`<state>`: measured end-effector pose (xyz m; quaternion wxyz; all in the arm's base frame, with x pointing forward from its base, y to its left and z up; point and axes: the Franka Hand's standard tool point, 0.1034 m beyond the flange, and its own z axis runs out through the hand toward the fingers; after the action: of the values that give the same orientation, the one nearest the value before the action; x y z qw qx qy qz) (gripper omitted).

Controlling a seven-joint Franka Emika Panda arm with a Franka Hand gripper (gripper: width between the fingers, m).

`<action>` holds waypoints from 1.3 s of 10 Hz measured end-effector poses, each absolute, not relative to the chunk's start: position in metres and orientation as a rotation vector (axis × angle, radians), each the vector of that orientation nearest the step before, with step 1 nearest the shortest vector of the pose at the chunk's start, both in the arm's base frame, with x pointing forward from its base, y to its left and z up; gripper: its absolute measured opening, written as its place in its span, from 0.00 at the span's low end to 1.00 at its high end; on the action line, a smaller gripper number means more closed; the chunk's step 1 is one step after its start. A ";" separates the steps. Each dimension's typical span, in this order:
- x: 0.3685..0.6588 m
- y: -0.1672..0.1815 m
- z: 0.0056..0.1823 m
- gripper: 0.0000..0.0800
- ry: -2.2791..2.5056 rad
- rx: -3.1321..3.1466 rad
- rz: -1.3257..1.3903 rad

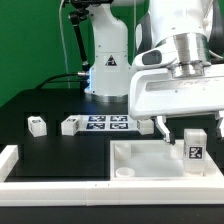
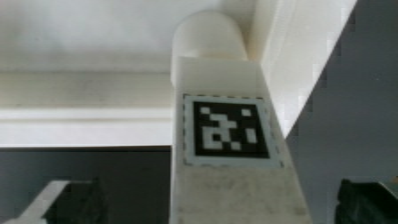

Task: Assemble square table

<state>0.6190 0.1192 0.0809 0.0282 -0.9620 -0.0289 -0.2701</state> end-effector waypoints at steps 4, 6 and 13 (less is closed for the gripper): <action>0.619 0.117 0.081 0.81 -0.109 -2.978 -0.821; 0.625 0.107 0.091 0.81 -0.095 -3.013 -0.711; 0.636 0.112 0.084 0.81 -0.060 -3.107 -0.045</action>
Offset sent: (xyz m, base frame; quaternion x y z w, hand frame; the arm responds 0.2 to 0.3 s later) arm 0.0000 0.0000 0.0000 0.0000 0.0000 0.0000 1.0000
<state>0.6362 0.1119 0.0837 0.0168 -0.9996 -0.0193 -0.0144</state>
